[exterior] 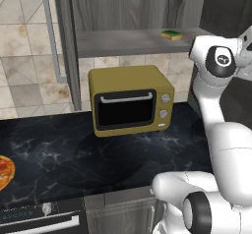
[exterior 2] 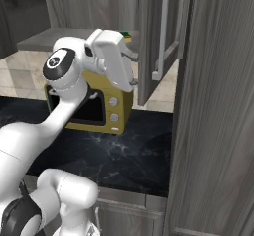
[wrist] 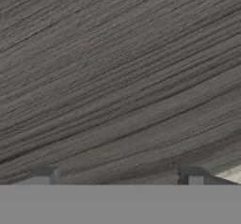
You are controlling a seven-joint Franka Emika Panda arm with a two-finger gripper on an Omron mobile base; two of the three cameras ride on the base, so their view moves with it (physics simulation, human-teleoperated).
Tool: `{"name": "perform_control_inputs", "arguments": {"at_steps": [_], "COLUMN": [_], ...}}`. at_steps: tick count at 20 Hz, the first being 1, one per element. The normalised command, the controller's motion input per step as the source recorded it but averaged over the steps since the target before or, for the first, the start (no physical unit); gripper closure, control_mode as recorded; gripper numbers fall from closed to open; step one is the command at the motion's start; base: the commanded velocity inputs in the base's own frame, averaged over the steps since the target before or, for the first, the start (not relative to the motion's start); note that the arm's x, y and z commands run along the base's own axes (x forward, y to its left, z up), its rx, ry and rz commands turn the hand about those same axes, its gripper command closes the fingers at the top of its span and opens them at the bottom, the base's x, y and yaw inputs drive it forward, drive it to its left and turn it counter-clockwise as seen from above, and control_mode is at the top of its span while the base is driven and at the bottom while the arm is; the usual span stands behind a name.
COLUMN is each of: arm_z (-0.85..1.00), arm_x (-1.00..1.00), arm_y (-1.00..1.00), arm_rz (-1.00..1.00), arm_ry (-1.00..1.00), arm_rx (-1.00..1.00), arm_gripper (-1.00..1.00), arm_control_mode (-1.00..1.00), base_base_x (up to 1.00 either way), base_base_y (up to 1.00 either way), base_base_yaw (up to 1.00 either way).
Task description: Open the cabinet. Pick the sponge and place it next to the sink. Then close the cabinet.
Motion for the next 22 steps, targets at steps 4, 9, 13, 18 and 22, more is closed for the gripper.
{"name": "perform_control_inputs", "arguments": {"at_steps": [4, 9, 13, 18, 22], "arm_z": [0.05, 0.08, 0.06, 0.0, 0.0], "arm_x": [-0.3, -0.3, -0.03, 0.0, 0.05], "arm_y": [0.49, 0.84, 0.74, 0.72, 0.58], "arm_rz": [0.03, 0.11, 0.14, 0.17, 0.28], "arm_ry": [0.0, -0.04, -0.14, -0.2, -0.18], "arm_rx": [0.0, 0.0, 0.01, 0.11, 0.17], "arm_gripper": [-1.0, -1.0, -1.0, -1.0, -1.0], "arm_control_mode": [-1.0, -1.0, -1.0, -1.0, -1.0], "base_base_x": [0.0, 0.0, 0.0, 0.0, 0.0], "base_base_y": [0.0, 0.0, 0.0, 0.0, 0.0], "base_base_yaw": [0.0, 0.0, 0.0, 0.0, 0.0]}}
